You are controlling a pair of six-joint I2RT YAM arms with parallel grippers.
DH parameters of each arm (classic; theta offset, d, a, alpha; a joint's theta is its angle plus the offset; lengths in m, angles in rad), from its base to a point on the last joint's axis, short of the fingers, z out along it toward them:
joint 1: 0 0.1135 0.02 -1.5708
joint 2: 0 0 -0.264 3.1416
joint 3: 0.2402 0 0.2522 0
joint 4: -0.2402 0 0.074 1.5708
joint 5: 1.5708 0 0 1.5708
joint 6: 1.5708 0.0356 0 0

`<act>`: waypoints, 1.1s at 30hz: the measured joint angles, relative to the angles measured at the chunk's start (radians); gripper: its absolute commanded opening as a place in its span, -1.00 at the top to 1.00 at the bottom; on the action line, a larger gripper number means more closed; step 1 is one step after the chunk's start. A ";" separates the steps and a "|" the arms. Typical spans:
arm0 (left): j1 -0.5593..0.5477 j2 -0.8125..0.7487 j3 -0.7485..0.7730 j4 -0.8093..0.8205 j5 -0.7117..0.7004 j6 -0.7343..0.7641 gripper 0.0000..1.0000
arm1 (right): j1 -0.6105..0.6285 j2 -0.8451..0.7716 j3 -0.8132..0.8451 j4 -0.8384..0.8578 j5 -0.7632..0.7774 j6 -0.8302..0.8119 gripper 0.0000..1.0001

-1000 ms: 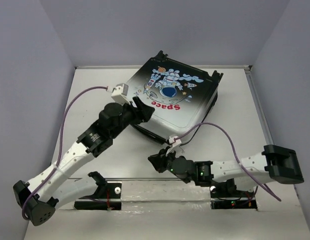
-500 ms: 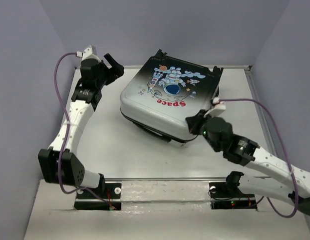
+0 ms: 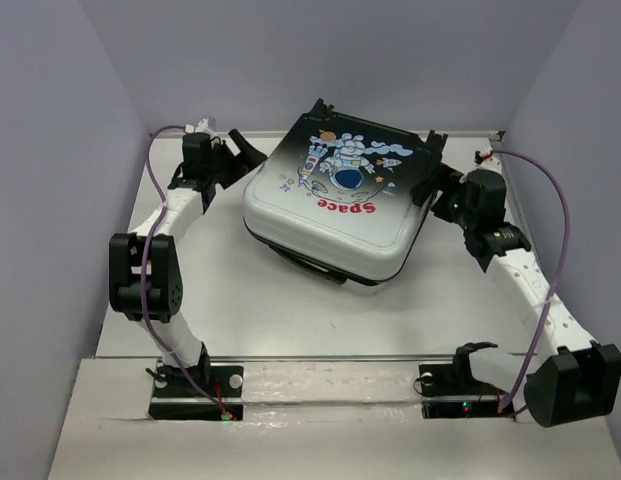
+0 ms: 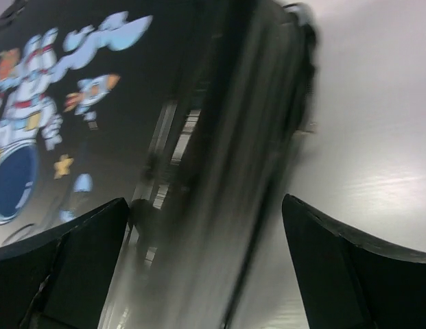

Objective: Pack the luggage

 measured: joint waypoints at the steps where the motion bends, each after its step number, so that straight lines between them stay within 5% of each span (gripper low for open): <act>1: -0.003 -0.011 -0.041 0.060 -0.002 -0.020 -0.97 | 0.000 0.037 0.015 0.024 -0.074 0.003 -0.95; 5: -0.035 -0.100 -0.215 0.219 -0.065 -0.089 -0.97 | -0.024 0.183 0.062 0.112 -0.267 0.021 -0.82; 11: -0.121 -0.350 -0.502 0.387 -0.249 -0.166 -0.97 | -0.054 0.330 0.158 0.193 -0.319 -0.006 -0.78; 17: -0.276 -0.711 -0.757 0.350 -0.309 -0.137 -0.98 | -0.026 0.581 0.398 0.239 -0.418 -0.022 -0.89; 25: -0.315 -0.902 -0.719 0.037 -0.367 -0.114 -0.98 | 0.029 0.697 0.591 0.150 -0.480 -0.021 -0.99; 33: -0.272 -0.816 -0.391 -0.240 -0.352 0.005 -0.98 | 0.052 0.510 0.596 0.011 -0.540 -0.081 -0.99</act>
